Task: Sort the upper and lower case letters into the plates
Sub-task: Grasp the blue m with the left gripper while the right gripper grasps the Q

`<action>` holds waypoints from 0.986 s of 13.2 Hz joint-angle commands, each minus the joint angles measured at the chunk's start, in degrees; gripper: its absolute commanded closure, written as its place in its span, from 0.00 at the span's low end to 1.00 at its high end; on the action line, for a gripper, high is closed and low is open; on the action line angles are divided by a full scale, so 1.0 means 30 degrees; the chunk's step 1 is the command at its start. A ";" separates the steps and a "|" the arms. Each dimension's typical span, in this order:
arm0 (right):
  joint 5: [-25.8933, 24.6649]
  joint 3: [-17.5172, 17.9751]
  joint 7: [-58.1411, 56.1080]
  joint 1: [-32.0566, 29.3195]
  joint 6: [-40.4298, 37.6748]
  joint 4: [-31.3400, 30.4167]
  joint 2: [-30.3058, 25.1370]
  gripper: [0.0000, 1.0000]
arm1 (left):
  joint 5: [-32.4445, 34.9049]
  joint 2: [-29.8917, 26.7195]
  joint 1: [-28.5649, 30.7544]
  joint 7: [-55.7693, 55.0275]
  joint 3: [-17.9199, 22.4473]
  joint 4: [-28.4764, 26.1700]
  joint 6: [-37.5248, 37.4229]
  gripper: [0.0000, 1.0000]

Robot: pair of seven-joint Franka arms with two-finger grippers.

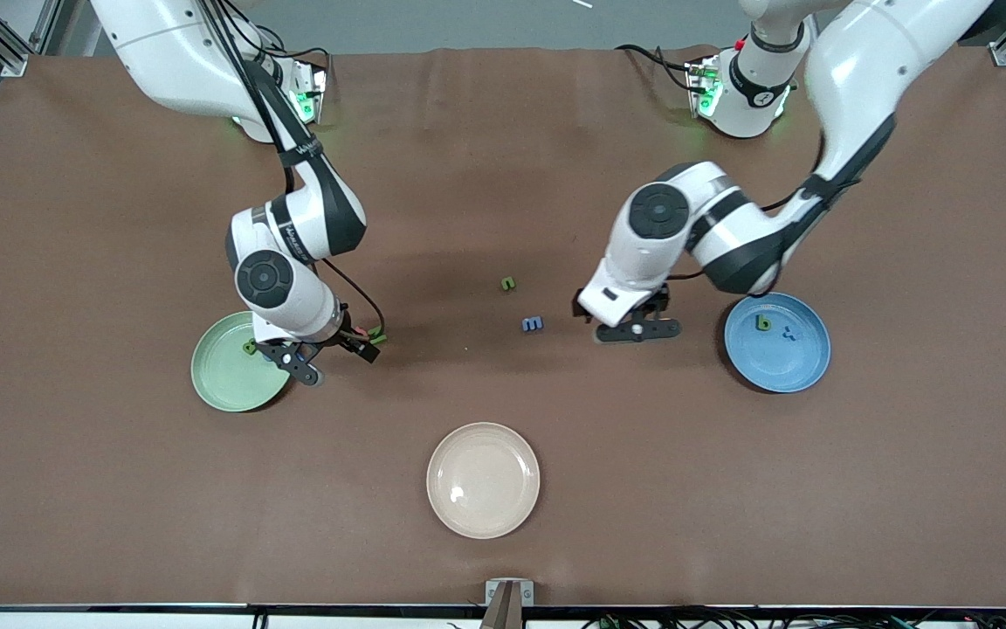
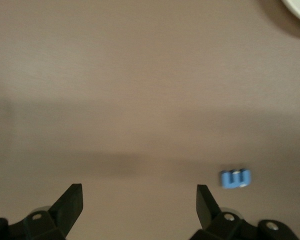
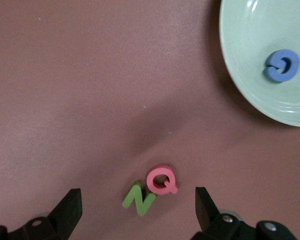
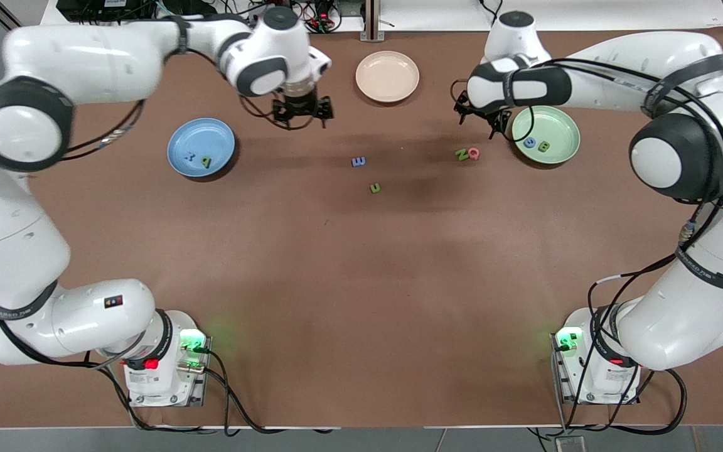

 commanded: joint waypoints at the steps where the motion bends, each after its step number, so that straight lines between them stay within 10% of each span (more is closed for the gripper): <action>1: 0.0006 -0.0135 0.0300 0.0048 0.0823 -0.0412 0.0243 0.00 | -0.0954 0.1819 -0.3881 -0.1725 0.2552 0.2927 -0.0605 0.00; 5: -0.0141 -0.0164 0.0300 0.0077 0.1933 -0.0995 0.0507 0.01 | -0.1952 0.3608 -0.7612 -0.2698 0.5460 0.5274 -0.0342 0.00; 13: -0.0200 -0.0164 0.0300 0.0341 0.2259 -0.2461 0.0391 0.07 | -0.2278 0.4842 -0.8407 -0.2727 0.5580 0.6070 0.1329 0.00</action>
